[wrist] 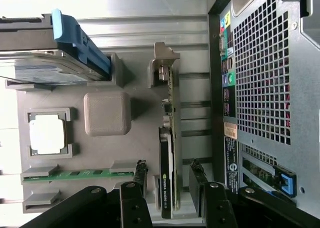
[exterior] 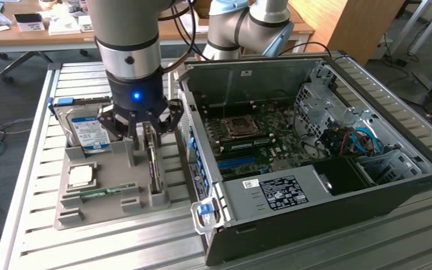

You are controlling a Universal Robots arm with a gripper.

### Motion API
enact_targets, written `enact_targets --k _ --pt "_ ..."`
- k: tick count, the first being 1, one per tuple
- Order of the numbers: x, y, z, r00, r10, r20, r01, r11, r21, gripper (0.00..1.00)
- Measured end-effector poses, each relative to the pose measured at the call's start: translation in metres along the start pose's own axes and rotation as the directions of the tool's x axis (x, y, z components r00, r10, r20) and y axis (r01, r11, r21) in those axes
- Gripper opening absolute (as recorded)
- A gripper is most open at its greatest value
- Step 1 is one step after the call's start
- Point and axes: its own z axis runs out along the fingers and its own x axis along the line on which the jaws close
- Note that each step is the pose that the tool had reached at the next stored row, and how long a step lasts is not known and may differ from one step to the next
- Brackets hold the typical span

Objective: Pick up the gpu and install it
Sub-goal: 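Pick up the gpu and move the gpu toward the slot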

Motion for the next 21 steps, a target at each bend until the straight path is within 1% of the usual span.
enact_targets --k 21 --pt "0.001 -0.0012 0.0265 1.0 0.0 -0.0001 0.0 1.0 0.0001 0.47"
